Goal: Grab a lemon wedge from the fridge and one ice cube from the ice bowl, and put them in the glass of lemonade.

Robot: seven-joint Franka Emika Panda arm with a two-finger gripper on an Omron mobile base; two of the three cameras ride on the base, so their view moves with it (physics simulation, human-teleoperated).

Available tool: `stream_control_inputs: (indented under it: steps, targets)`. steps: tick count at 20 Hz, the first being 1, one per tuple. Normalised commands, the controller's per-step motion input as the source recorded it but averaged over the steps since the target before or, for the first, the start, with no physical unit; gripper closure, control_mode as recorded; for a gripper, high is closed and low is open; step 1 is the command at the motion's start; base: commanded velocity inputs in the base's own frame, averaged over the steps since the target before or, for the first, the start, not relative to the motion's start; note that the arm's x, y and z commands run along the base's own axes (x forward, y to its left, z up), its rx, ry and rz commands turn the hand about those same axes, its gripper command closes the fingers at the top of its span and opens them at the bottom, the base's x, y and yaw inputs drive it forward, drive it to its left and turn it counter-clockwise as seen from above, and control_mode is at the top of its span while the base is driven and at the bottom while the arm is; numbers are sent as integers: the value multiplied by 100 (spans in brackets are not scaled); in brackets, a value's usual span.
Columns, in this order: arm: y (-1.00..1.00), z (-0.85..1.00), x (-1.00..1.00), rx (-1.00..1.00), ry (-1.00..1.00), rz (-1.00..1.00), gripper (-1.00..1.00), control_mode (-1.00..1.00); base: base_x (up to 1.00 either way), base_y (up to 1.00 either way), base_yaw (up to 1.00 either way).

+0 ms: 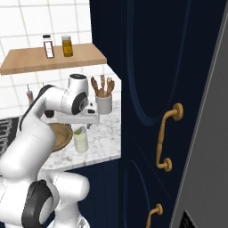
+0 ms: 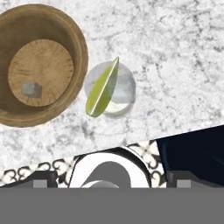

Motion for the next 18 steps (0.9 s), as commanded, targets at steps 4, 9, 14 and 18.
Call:
stream_control_inputs:
  steps: [4, 9, 14, 18]
  targets:
    - [-12, 0, -14, 4, 0, 0, -100, -100, 0, 0, 0]
    - [-14, 16, -50, 7, -7, -5, -100, -100, 0, 0, 0]
    - [10, 95, -95, -5, -12, -11, -100, -100, 0, 0, 0]
    - [38, 93, -100, -11, 0, -16, -100, -100, 0, 0, 0]
